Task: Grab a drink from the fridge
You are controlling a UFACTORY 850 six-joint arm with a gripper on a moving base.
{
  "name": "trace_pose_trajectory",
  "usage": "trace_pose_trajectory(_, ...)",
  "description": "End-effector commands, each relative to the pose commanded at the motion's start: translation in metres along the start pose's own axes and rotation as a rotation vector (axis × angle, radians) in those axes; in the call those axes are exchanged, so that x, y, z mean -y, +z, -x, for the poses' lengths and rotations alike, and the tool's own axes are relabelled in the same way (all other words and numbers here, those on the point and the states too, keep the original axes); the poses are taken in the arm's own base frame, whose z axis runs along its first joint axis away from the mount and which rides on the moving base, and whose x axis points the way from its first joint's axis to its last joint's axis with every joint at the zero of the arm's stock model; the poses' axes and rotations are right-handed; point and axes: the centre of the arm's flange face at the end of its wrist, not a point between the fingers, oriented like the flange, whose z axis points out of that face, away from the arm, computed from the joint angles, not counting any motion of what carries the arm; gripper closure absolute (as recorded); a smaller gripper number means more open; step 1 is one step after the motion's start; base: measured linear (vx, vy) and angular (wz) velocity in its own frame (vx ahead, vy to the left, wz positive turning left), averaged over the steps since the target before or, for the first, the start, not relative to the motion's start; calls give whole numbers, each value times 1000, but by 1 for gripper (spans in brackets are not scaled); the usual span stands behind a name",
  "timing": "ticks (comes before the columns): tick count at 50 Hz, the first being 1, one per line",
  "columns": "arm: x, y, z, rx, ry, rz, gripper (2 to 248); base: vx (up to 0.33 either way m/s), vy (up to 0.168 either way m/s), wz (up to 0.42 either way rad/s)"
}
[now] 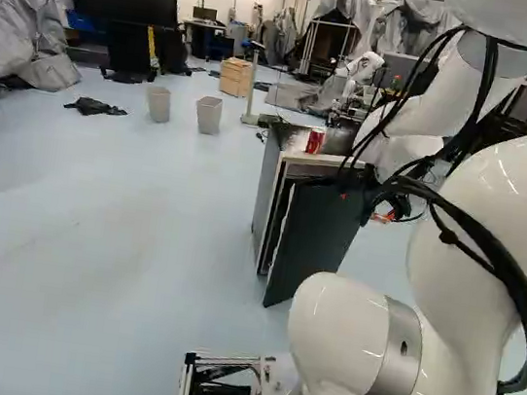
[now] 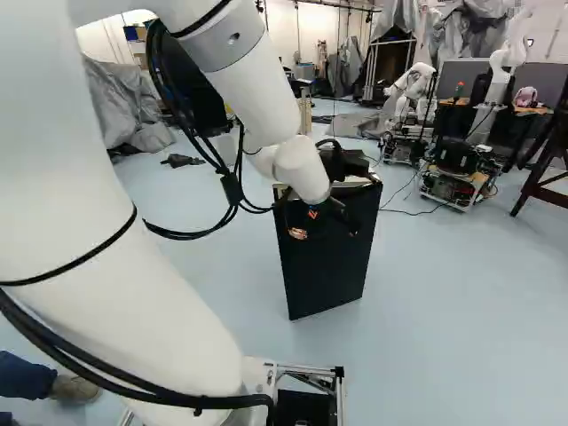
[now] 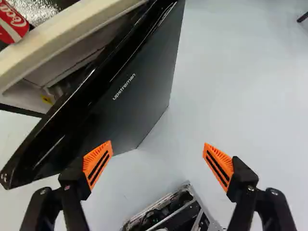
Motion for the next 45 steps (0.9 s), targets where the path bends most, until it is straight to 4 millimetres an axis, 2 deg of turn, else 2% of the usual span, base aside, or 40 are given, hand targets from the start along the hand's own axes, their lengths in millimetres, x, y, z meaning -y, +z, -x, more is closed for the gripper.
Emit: trace_pose_trajectory(45,10,49,6,-65,-445,-79,3,0,0,0)
